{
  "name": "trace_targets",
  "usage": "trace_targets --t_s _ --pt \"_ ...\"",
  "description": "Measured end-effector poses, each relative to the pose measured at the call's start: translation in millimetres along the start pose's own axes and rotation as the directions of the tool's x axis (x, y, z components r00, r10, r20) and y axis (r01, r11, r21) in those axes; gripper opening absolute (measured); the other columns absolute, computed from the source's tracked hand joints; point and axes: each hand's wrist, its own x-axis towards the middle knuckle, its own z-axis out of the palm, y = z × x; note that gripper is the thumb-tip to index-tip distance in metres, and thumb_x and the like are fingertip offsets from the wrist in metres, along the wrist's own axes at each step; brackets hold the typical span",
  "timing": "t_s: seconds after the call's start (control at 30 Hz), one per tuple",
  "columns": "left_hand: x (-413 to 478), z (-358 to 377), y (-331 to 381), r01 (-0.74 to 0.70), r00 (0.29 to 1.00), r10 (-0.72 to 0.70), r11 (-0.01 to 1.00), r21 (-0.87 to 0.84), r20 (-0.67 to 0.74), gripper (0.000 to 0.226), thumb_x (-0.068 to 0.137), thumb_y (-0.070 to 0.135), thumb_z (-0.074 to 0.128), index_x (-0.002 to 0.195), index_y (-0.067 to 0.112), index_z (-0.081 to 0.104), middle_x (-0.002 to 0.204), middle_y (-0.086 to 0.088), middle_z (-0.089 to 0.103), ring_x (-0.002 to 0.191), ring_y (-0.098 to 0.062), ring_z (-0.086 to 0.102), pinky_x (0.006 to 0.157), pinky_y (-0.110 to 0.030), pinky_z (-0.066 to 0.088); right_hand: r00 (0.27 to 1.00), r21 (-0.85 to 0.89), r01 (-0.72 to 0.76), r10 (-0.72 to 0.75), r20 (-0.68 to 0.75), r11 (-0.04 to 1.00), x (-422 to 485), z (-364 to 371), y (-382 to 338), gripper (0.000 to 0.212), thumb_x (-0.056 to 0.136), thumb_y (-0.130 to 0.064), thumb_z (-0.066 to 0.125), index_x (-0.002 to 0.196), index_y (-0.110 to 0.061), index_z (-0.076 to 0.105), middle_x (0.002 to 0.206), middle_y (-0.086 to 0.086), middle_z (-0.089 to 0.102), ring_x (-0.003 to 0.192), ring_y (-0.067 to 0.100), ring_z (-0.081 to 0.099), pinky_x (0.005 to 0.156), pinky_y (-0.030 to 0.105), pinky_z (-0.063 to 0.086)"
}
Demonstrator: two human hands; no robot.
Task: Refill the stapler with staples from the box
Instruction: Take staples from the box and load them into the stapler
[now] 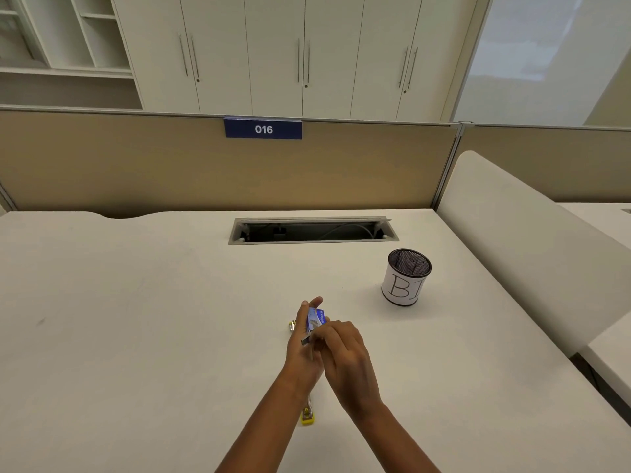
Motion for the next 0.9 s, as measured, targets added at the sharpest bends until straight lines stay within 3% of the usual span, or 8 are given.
trace_targets --t_s 0.1,0.27,0.43,0.57,0.67,0.73,0.83,0.9 --pt "1.9 -3.7 -1.4 0.009 1.0 -0.009 1.0 -0.007 0.029 0.033 0.097 0.037 0.034 0.1 0.019 0.062 0.052 -0.001 0.055 0.049 -0.009 0.057 0.053 -0.019 0.054 0.998 0.01 -0.05 0.05 0.024 0.999 0.8 -0.3 -0.4 0.015 0.066 -0.002 0.067 0.077 -0.01 0.061 0.069 0.009 0.068 0.074 0.012 0.047 0.053 0.024 0.053" --pt "5.4 -6.8 -3.8 0.038 0.999 -0.036 0.998 -0.054 0.034 0.033 0.097 0.036 0.035 0.1 0.016 0.061 0.053 -0.002 0.058 0.05 -0.01 0.06 0.054 -0.02 0.056 0.994 -0.034 -0.1 0.101 0.035 0.994 2.0 0.5 0.8 0.018 0.065 -0.004 0.066 0.078 -0.014 0.06 0.068 0.005 0.069 0.074 0.01 0.044 0.065 0.023 0.039" --pt "7.7 -6.0 -5.6 0.058 0.998 -0.059 0.998 -0.03 -0.008 0.033 0.097 0.035 0.036 0.096 0.016 0.063 0.071 -0.006 0.06 0.073 -0.017 0.058 0.076 -0.027 0.047 0.964 0.0 -0.243 0.241 0.115 0.97 2.7 0.9 2.7 0.016 0.069 0.005 0.064 0.074 -0.01 0.065 0.069 0.006 0.066 0.074 0.009 0.041 0.067 0.024 0.036" --pt "7.3 -3.1 -5.6 0.064 0.998 -0.064 0.998 0.007 -0.017 0.033 0.097 0.035 0.037 0.094 0.016 0.065 0.079 -0.008 0.059 0.082 -0.02 0.056 0.082 -0.031 0.044 0.928 0.096 -0.357 0.341 0.149 0.929 5.1 1.2 3.2 0.016 0.074 0.008 0.06 0.078 -0.006 0.066 0.079 0.012 0.062 0.076 0.012 0.048 0.066 0.021 0.042" --pt "6.9 -4.0 -5.4 0.063 0.998 -0.062 0.997 0.036 -0.024 0.033 0.097 0.034 0.036 0.094 0.017 0.064 0.084 -0.009 0.059 0.085 -0.02 0.057 0.08 -0.03 0.044 0.897 0.145 -0.426 0.396 0.197 0.893 5.4 2.0 5.2 0.015 0.078 0.01 0.059 0.081 -0.004 0.066 0.084 0.011 0.059 0.078 0.023 0.056 0.068 0.024 0.047" --pt "7.4 -5.4 -5.1 0.071 0.997 -0.07 0.995 0.064 -0.019 0.033 0.098 0.034 0.035 0.095 0.016 0.063 0.085 -0.008 0.061 0.086 -0.02 0.061 0.078 -0.029 0.047 0.873 0.178 -0.472 0.43 0.23 0.863 4.8 2.7 7.0 0.013 0.079 0.007 0.059 0.082 -0.004 0.065 0.084 0.002 0.055 0.079 0.02 0.055 0.068 0.011 0.041" --pt "9.3 -7.8 -4.0 0.049 0.999 -0.048 0.989 0.141 -0.01 0.031 0.099 0.03 0.034 0.099 0.016 0.061 0.074 -0.006 0.069 0.071 -0.017 0.07 0.058 -0.023 0.058 0.823 0.26 -0.561 0.493 0.283 0.786 5.5 2.2 10.1 0.011 0.079 0.003 0.062 0.078 -0.008 0.064 0.081 -0.006 0.052 0.079 0.012 0.054 0.065 0.003 0.038" --pt "9.9 -7.7 -1.9 0.006 1.0 -0.005 0.984 0.179 -0.007 0.027 0.1 0.024 0.033 0.102 0.017 0.06 0.074 -0.007 0.07 0.063 -0.017 0.072 0.052 -0.023 0.058 0.785 0.328 -0.618 0.539 0.305 0.715 7.1 0.4 13.4 0.021 0.078 0.001 0.064 0.073 -0.019 0.06 0.08 -0.01 0.055 0.079 0.007 0.056 0.064 0.004 0.038"
